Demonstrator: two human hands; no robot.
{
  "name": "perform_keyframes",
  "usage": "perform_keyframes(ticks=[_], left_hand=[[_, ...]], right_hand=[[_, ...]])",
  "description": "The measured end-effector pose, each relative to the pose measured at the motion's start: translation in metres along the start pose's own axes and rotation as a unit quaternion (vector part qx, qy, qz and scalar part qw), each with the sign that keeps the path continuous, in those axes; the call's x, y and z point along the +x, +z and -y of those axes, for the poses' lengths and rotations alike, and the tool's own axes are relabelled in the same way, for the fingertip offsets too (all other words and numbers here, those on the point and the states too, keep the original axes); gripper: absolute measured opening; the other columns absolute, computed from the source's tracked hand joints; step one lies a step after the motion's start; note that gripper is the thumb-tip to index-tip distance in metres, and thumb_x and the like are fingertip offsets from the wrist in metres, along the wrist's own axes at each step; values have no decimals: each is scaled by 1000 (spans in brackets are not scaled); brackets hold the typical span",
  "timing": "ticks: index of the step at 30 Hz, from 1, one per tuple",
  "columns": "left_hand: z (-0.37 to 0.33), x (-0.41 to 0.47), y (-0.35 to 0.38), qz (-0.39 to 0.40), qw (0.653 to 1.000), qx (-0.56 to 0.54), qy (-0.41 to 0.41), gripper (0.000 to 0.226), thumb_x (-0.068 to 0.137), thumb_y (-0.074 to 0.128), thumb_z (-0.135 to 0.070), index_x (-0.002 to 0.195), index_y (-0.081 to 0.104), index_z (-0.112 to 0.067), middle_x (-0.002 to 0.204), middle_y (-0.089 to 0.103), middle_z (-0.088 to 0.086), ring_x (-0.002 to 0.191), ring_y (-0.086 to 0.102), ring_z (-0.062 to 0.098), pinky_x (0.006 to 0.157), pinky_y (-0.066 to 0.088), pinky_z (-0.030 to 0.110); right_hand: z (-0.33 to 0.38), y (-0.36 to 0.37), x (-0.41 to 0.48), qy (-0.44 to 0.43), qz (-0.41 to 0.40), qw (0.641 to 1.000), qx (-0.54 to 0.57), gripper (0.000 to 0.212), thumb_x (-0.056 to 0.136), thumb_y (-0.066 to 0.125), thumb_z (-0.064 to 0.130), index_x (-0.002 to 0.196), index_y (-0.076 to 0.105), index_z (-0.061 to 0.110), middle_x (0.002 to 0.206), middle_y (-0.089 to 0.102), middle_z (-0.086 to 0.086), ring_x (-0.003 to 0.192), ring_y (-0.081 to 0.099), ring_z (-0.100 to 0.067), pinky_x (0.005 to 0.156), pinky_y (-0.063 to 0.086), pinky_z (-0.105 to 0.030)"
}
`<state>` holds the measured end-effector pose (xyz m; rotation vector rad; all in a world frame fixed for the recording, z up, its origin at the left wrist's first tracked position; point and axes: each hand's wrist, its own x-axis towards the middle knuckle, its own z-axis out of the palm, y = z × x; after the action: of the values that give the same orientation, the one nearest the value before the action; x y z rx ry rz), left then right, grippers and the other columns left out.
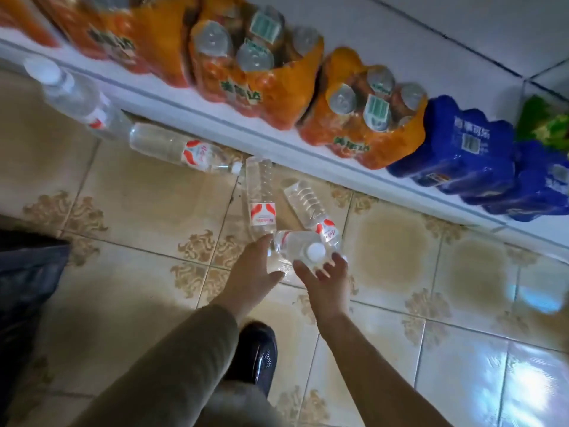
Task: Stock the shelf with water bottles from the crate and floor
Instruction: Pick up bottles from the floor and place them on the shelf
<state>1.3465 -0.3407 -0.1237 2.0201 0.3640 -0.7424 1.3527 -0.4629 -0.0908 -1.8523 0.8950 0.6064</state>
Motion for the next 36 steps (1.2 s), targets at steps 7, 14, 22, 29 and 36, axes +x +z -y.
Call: perform_keyframes(ticks=[7,14,22,29,36], left_hand=[[12,46,47,-53,994,-67,71,63,78,71,-17,135,43,-11,132,56,5,119,50,15,86,27,5],[-27,6,5,-43,993,-37,106,68,70,78,-23,130,48,-11,124,57,4,111,49,13,86,32,9],[-105,-96,-109,-22,990,82,112,74,68,76,-36,132,44,-18,128,52,3,119,48,20,103,36,34],[-178,-183,-189,-124,983,-102,83,43,65,79,-22,102,57,-19,93,66,-7,85,62,6,67,49,13],[-231,-225,-259,-279,938,-192,71,46,63,81,-23,101,55,-27,93,67,-9,84,64,6,72,54,22]], right_hand=[[-17,12,45,-125,-15,992,12,60,75,76,18,129,50,20,112,61,6,104,60,-12,90,51,-26],[24,-31,1,-119,43,987,101,30,78,73,12,102,61,27,92,66,10,84,64,0,77,54,-19],[125,-90,-88,-109,183,974,72,56,63,70,42,112,62,15,107,70,-7,99,68,-25,82,57,-39],[225,-93,-177,-127,254,955,84,81,58,78,53,124,55,12,119,66,-8,109,64,-23,95,49,-38],[301,-53,-257,-212,275,938,15,52,65,80,31,111,57,22,105,70,2,102,66,-13,80,55,-25]])
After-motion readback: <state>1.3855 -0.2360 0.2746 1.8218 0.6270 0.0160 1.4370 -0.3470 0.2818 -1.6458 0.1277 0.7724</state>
